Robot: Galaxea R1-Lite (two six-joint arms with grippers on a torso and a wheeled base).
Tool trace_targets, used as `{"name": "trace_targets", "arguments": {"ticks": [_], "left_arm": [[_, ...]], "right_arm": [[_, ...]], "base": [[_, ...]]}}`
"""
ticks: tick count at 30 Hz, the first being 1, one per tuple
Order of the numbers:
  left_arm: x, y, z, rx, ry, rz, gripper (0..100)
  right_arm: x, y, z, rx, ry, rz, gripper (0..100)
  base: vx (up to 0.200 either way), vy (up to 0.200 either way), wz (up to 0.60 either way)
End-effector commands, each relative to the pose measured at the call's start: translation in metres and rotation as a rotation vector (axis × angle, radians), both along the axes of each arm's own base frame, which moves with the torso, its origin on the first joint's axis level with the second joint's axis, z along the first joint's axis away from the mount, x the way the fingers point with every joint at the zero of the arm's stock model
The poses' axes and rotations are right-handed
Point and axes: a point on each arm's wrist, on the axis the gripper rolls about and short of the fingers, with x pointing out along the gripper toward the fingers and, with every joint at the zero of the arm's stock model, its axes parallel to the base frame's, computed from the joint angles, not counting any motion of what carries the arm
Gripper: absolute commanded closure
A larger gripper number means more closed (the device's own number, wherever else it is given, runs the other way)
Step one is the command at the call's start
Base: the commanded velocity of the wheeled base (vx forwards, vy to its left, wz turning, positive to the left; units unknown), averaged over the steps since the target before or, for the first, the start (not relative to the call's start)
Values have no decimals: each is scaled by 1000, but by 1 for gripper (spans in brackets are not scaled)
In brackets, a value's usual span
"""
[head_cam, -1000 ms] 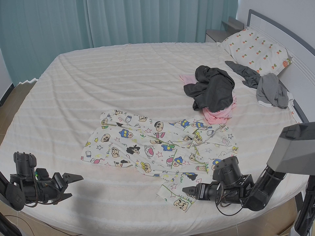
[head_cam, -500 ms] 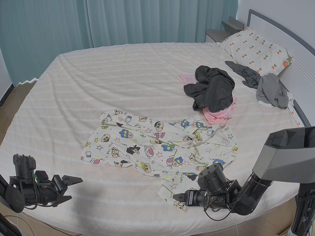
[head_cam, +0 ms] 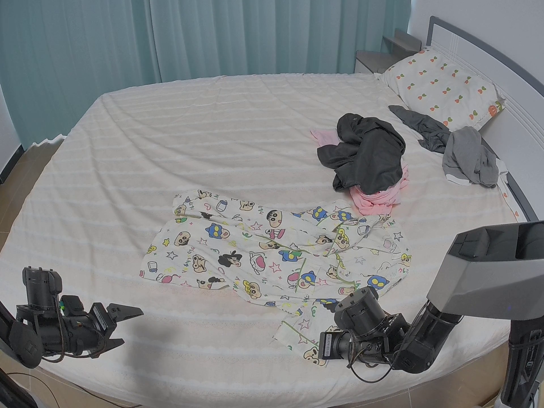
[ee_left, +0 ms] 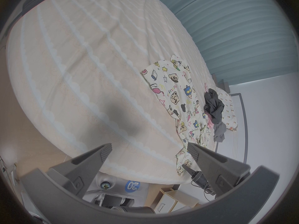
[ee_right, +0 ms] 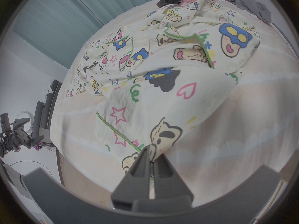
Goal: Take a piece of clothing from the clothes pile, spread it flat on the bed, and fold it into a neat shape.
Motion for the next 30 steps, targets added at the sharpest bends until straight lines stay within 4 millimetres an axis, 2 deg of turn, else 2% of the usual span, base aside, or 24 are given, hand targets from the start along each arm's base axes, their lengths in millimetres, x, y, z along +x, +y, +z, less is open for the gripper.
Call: {"name": "trace_targets", "arguments": {"ticks": [1, 5, 8, 11, 14, 18, 27, 30], "left_arm": [[0, 0, -1, -1, 5, 2, 0], [0, 1, -1, -1, 7, 4, 0], [-2, 0, -1, 1, 3, 2, 0], [-3, 0, -1, 1, 5, -1, 0], [-4, -1, 0, 3, 3, -1, 0], [-5, -2, -1, 4, 4, -10, 0], [-4, -10, -2, 30, 17, -35, 0], [1, -18, -1, 44, 2, -70, 0]], "right_arm": [[-7, -7, 6, -4, 0, -4, 100], [-20, -22, 22, 17, 4, -3, 100], [-31, -43, 36, 29, 13, -14, 100], [-36, -56, 42, 51, 28, -15, 100], [-46, -84, 54, 112, 62, 45, 100], [-56, -106, 50, 89, 99, 72, 100], [-69, -129, 44, 99, 158, 109, 100], [-71, -138, 43, 84, 156, 113, 100]], "base": [[0, 0, 0], [0, 0, 0], [0, 0, 0], [0, 0, 0], [0, 0, 0], [0, 0, 0], [0, 0, 0], [0, 0, 0]]}}
